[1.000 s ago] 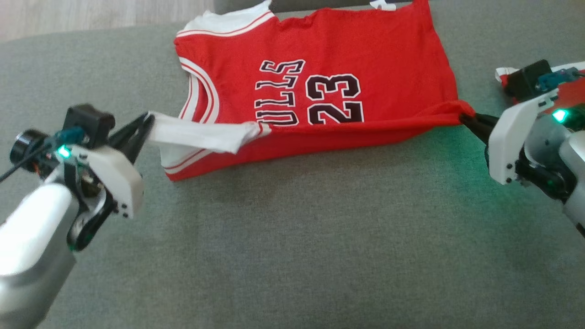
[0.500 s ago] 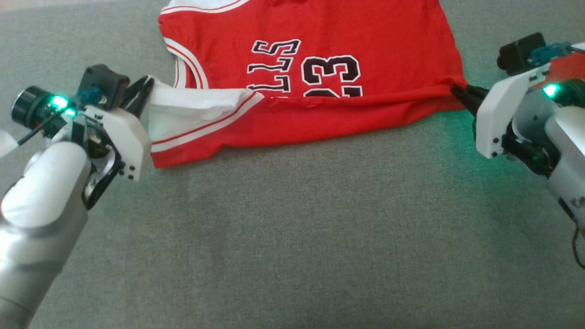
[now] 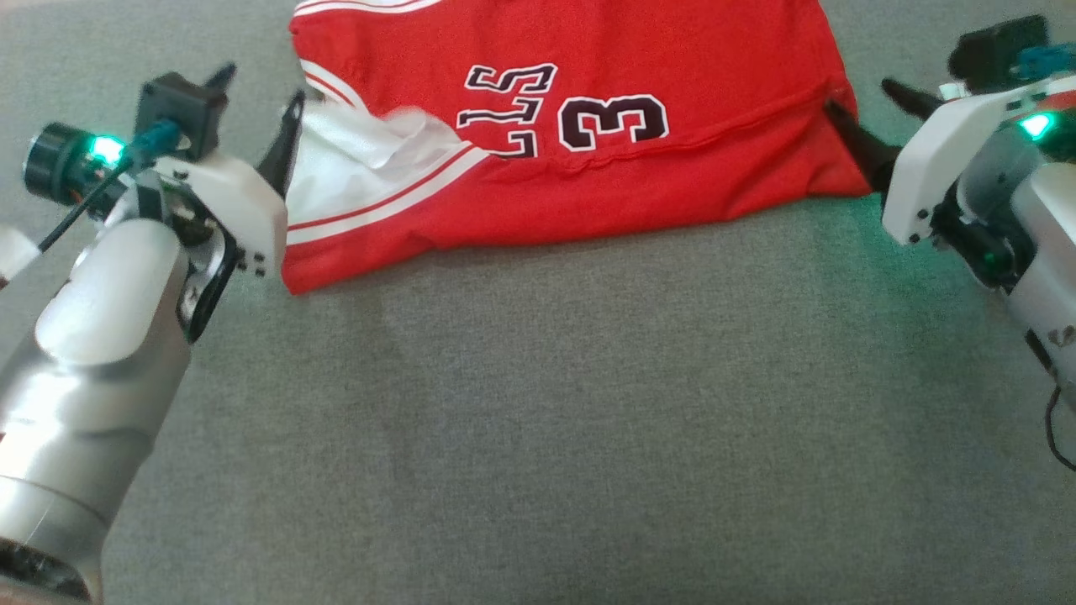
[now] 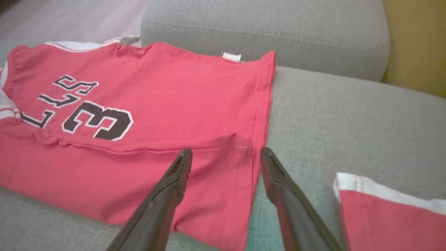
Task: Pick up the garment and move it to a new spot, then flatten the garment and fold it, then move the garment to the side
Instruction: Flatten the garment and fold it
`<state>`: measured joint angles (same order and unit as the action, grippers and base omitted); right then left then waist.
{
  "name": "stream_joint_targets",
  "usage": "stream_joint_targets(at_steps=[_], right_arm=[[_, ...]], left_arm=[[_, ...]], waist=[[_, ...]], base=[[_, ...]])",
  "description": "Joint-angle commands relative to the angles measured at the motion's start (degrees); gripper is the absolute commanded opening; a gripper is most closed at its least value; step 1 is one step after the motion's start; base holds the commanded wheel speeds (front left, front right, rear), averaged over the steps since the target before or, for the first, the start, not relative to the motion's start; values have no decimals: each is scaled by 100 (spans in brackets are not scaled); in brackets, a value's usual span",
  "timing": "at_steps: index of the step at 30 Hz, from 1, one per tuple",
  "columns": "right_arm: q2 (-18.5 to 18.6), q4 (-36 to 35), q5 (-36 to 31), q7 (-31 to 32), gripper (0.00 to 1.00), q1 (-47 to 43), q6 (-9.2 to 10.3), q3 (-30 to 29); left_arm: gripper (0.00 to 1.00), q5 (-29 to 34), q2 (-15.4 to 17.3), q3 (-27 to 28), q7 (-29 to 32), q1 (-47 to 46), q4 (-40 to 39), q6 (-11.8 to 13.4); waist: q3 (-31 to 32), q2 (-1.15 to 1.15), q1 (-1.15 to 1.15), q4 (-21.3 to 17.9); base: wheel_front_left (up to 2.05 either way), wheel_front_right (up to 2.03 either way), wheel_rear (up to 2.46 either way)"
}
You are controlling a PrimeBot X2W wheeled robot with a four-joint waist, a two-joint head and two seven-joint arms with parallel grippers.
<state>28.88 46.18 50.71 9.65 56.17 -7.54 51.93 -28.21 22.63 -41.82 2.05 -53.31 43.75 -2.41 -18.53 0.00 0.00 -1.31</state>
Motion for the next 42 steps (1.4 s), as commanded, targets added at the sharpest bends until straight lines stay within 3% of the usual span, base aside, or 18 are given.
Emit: stream_joint_targets(at_steps=[1,7,12,17,21,24,29,36,42], right_arm=[[41,-59,-53,-168,100,182,5,-78],[-179,98,-189,-1551,100,203,5,-561],[-498,238,-642,-2408,100,-4,5,-1128],[-1116,-807,-2009,-2462,100,-980,5,-3443],[-1905,-2000,-3266,-2463,100,-2449,5,-4548],[-2392,-2720,-3766,-2464,100,-3401,5,-5039],[-2590,-3325,-3863,-2464,100,-4294,5,-5179],[-2598,-3547,-3657,-2464,100,-4362,5,-4991],[-2599,-3637,-3579,-2465,100,-4251,5,-4868]], left_arm=[[100,-15,174,284,-147,-393,-95,93],[100,-200,-100,728,-1350,-286,-209,594],[100,-378,-260,1207,-1688,290,-842,926],[100,-139,-406,2042,-1702,1564,-2369,1329],[100,83,-758,2499,-1703,2582,-2990,1549],[100,265,-988,2755,-1704,3164,-3201,1532],[100,566,-1300,3082,-1704,3690,-3254,1345],[100,838,-1360,3153,-1704,3585,-2813,948],[100,837,-1276,3022,-1232,3025,-1443,794]], waist=[[33,0,0,20],[291,0,0,87],[577,0,0,116],[806,0,0,109],[952,0,0,136],[993,0,0,127],[945,0,0,72],[747,0,0,-54],[405,0,0,-254]], base=[[0,0,0],[0,0,0],[0,0,0],[0,0,0],[0,0,0],[0,0,0],[0,0,0],[0,0,0],[0,0,0]])
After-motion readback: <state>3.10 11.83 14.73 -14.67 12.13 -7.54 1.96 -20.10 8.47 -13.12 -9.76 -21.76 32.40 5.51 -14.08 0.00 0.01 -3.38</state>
